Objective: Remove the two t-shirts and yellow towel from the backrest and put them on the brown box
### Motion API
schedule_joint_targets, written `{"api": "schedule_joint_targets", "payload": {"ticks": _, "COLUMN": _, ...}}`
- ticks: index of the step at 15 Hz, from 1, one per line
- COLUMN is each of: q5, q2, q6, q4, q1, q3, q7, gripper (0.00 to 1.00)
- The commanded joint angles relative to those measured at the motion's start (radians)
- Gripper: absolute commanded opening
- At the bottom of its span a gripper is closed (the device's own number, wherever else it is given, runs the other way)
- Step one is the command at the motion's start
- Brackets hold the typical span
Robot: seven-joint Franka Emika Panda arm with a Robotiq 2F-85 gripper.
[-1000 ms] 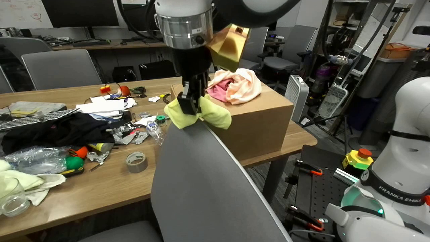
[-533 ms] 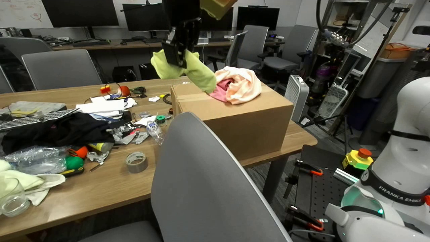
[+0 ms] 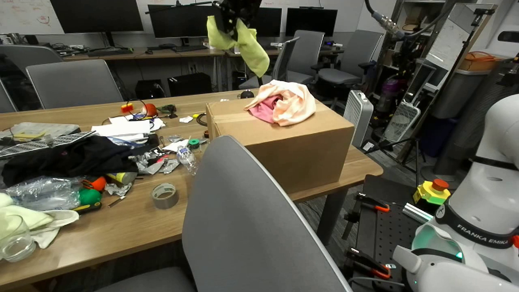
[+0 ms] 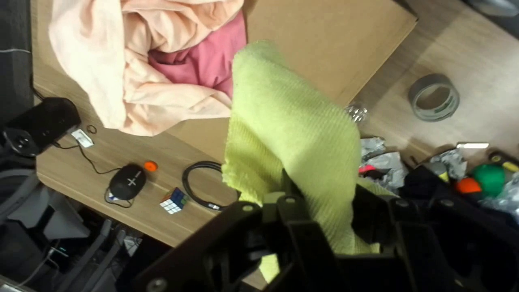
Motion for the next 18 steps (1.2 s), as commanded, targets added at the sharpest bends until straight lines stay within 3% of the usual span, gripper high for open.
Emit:
{"api": "schedule_joint_targets", "payload": {"ticks": 1, "q5": 0.023, "q2": 0.002, "q6": -0.029, "q4": 0.074, "q1": -0.053, "q3": -0.050, "q7": 0.074, "gripper": 0.06}}
{"api": "schedule_joint_targets", "payload": {"ticks": 8, "q5": 0.031, "q2": 0.024, "q6": -0.047, "q4": 0.133, "q1": -0.121, "q3": -0.114, "q7": 0.248, "gripper": 0.10}}
{"api": "schedule_joint_targets", "payload": {"ticks": 9, "q5": 0.037, "q2": 0.027, "q6": -0.049, "q4": 0.136, "q1": -0.125, "q3": -0.118, "q7": 0.263, "gripper": 0.47}}
{"api": "schedule_joint_targets", "payload": {"ticks": 11, "q5": 0.043, "q2": 0.029, "q6": -0.054, "q4": 0.135, "q1": -0.130, "q3": -0.123, "q7": 0.286, "gripper": 0.55}}
{"api": "schedule_joint_targets", "payload": {"ticks": 16, "q5": 0.061, "q2": 0.023, "q6": -0.068, "q4": 0.109, "q1": -0.127, "q3": -0.123, "q7": 0.230, "gripper": 0.94}}
{"api": "schedule_joint_targets", "payload": {"ticks": 18, "q5": 0.081, "q2": 0.018, "q6": -0.083, "q4": 0.092, "q1": -0.126, "q3": -0.122, "q7": 0.189, "gripper": 1.00}}
